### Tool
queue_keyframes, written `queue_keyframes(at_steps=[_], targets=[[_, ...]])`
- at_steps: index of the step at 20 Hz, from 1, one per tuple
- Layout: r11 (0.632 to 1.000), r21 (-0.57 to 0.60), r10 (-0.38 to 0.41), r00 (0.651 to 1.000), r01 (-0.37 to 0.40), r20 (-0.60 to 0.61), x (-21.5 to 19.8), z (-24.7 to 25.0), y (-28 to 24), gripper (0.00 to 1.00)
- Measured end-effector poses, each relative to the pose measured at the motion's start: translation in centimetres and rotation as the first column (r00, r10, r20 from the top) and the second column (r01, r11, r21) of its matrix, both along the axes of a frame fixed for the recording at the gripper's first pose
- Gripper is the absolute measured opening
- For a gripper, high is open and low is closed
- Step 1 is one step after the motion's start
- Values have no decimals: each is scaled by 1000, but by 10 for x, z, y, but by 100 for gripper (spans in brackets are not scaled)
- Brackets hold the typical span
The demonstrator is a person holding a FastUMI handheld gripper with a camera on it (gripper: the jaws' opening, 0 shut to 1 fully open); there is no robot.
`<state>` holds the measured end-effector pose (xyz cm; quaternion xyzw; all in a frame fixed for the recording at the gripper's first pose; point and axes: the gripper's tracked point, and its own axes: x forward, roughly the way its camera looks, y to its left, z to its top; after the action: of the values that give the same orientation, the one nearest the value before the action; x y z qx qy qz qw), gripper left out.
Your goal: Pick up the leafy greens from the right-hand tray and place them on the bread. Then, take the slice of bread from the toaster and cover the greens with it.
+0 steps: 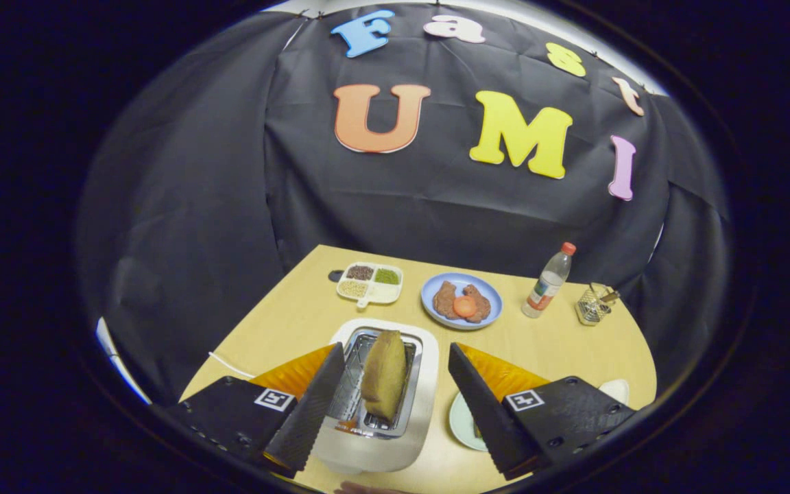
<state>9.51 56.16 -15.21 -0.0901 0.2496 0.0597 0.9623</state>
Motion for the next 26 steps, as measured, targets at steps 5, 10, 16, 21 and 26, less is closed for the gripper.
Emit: queue_keyframes(at_steps=[5, 10, 16, 21, 26], targets=[[996, -36, -82, 993, 79, -90, 17, -32, 1, 82], [991, -46, -133, 980, 127, -149, 20, -48, -9, 33], [995, 38, -81, 978, 90, -192, 11, -38, -11, 15], [991, 121, -34, 987, 54, -159, -5, 4, -20, 15], [974, 226, -3, 994, 27, -109, -19, 58, -56, 15]])
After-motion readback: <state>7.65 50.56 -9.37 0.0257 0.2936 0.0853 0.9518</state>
